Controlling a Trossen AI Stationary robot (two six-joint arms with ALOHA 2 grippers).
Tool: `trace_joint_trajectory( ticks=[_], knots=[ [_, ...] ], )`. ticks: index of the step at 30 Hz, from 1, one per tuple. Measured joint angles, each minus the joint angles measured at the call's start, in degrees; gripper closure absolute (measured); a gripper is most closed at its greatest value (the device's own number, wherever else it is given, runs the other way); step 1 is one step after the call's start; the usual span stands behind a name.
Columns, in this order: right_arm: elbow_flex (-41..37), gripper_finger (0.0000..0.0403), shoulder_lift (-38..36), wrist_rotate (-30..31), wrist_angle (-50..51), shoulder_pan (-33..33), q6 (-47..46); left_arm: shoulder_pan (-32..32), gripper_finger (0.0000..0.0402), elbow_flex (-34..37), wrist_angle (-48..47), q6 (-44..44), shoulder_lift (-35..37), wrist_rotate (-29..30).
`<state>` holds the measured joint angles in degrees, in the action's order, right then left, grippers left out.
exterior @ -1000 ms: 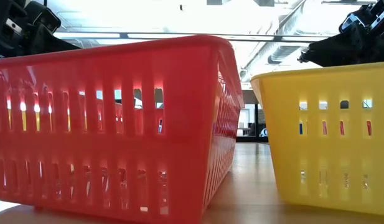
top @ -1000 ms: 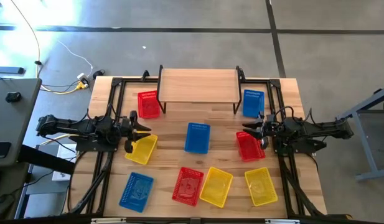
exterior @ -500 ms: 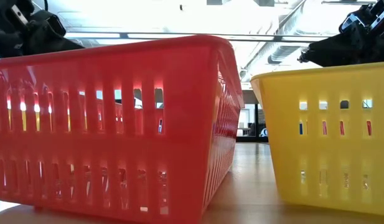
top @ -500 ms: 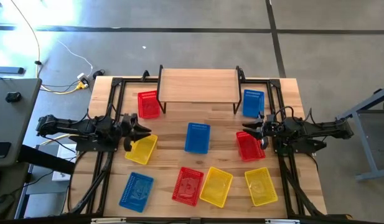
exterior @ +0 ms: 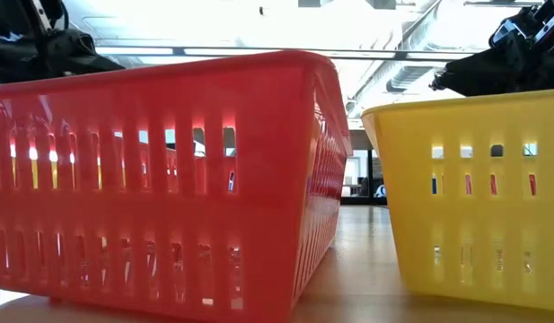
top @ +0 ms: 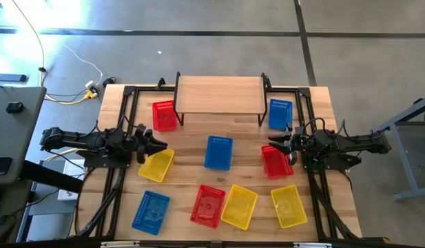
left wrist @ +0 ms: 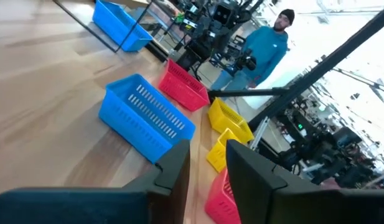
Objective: Stack baskets on shelf by color
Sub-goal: Put the bottom red bin on the shelf
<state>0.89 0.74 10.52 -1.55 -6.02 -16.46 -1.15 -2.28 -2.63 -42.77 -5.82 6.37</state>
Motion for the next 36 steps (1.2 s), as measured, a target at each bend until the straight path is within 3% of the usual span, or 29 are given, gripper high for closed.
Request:
trace_joint_trajectory(
  ticks=[8, 12, 15, 24, 31, 36],
  knots=[
    [0.0, 0.03, 0.0, 0.0, 0.0, 0.0, 0.0, 0.0, 0.0232, 0.0, 1.1, -5.7, 0.0, 8.6],
    [0.0, 0.03, 0.0, 0.0, 0.0, 0.0, 0.0, 0.0, 0.0217, 0.0, 1.3, -7.8, 0.0, 11.7],
    [0.0, 0.03, 0.0, 0.0, 0.0, 0.0, 0.0, 0.0, 0.0216, 0.0, 2.7, -8.1, 0.0, 11.7],
    [0.0, 0.03, 0.0, 0.0, 0.0, 0.0, 0.0, 0.0, 0.0216, -0.4, 19.0, -6.9, 0.0, 5.9],
    [0.0, 0.03, 0.0, 0.2, 0.0, 0.0, 0.0, 0.0, 0.0216, -9.9, 17.5, -0.3, -5.7, 5.8],
    [0.0, 0.03, 0.0, 0.3, 0.0, 0.0, -4.0, 0.0, 0.0216, -20.8, 8.7, 4.9, -15.0, 3.9]
  ],
)
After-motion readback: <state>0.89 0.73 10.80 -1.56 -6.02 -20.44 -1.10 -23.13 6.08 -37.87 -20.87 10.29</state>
